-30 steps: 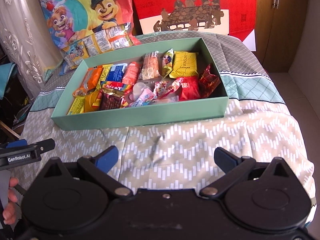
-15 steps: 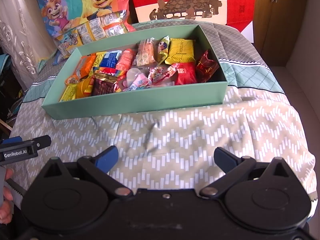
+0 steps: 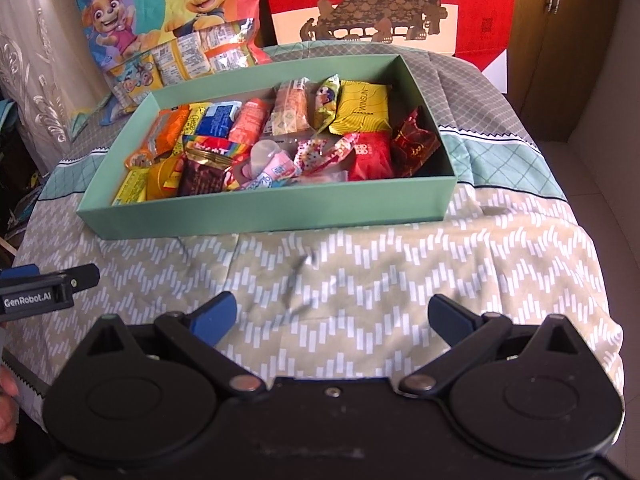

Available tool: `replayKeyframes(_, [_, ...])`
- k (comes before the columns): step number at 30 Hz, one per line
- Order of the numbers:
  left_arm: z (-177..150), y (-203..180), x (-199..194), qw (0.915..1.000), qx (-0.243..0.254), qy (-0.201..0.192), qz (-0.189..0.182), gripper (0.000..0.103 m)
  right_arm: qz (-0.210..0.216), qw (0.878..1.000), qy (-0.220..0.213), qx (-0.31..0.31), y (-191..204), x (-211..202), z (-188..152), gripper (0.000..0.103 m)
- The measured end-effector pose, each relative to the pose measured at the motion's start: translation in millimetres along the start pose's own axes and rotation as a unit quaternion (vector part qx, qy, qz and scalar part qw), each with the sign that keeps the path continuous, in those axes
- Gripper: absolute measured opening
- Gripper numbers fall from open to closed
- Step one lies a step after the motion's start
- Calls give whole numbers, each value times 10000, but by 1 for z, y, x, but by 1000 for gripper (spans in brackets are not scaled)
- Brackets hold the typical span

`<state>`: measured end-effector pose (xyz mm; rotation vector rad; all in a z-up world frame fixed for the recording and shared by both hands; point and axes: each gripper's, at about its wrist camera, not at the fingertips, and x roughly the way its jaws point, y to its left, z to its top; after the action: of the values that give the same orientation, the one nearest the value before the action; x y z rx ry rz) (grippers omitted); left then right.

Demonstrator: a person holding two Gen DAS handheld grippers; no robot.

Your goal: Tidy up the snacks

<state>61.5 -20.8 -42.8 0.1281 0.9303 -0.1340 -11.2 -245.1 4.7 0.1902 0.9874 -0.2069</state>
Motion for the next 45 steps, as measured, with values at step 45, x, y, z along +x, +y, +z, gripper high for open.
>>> replayKeyframes(45, [-1,-1,1,9999,103,-25,84,103,-70,9999,34,-113,0,3,4,103])
